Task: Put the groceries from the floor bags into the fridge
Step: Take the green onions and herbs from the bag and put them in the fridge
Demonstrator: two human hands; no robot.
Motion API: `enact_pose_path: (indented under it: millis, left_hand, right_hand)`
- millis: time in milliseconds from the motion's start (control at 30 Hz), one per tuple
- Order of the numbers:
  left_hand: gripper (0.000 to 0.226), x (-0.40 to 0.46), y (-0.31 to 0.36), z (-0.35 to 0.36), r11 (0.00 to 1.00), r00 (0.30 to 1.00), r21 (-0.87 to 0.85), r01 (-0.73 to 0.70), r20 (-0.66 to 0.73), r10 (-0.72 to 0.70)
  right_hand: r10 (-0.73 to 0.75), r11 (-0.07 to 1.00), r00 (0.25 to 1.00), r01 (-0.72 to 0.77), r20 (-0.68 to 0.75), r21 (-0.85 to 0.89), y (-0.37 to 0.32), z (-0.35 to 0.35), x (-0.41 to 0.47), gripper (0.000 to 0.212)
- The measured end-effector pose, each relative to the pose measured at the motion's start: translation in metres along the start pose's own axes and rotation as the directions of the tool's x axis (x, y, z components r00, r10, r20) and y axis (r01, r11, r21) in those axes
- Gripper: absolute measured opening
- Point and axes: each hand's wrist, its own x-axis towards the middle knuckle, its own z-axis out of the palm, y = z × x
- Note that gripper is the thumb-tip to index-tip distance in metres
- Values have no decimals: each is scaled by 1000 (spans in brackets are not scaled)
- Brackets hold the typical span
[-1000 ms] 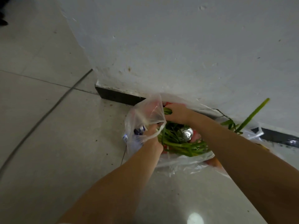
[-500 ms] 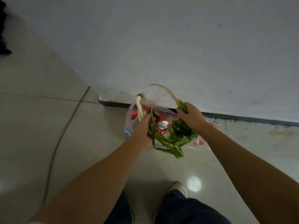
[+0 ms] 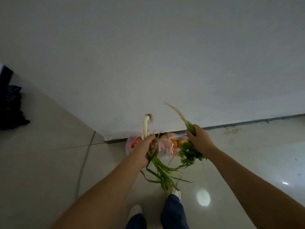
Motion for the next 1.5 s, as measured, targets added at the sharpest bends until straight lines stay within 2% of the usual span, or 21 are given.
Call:
enact_pose_path:
  millis: [200, 300, 400, 500, 567, 667, 833, 1000, 1100, 1167, 1300, 1500]
  left_hand:
    - [29, -118, 20, 52, 961, 976, 258, -103, 215, 47]
    - [26, -159, 7, 86, 861, 927, 436, -261, 362, 98]
    - [29, -204, -27, 138, 602, 814, 619, -505, 573, 93]
    - [31, -256, -83, 193, 334, 674, 633, -699, 739, 11]
    - [29, -290, -129, 226, 231, 563, 560, -796, 824, -58]
    - [28, -342, -206, 273, 160, 404, 438, -885, 891, -207]
    - [28, -435, -358, 331, 167, 237, 313, -935, 902, -361]
    - [30, -541, -504, 356, 258, -54, 63, -964, 904, -424]
    - [28, -589, -574, 370, 309, -153, 8, -951, 855, -496]
    - [24, -607, -617, 382, 324, -173, 13, -946, 824, -539]
    - [20, -628, -697, 418, 344, -151, 72, -936, 802, -578]
    - [20, -640, -814, 517, 349, -154, 85, -933, 783, -603]
  right_hand:
    - [69, 987, 967, -31, -244, 158, -16, -67, -113, 18]
    - [118, 974, 921, -35, -371, 223, -6, -96, -177, 18]
    - [192, 963, 849, -66, -493, 261, 19, -131, -249, 17]
    - [303, 942, 737, -134, -604, 309, 62, -164, -329, 19]
    - [362, 925, 659, -166, -659, 343, 95, -181, -387, 18]
    - [432, 901, 530, -206, -730, 383, 146, -202, -478, 19]
    - [502, 859, 324, -290, -802, 421, 234, -222, -640, 14]
    - [538, 812, 134, -348, -832, 469, 313, -223, -795, 15]
    - [562, 791, 69, -337, -824, 511, 348, -227, -859, 13]
    - [570, 779, 25, -334, -821, 531, 371, -234, -888, 14]
    - [556, 780, -70, -303, -829, 548, 431, -265, -929, 18]
    - [527, 773, -137, -333, -839, 540, 535, -351, -975, 16]
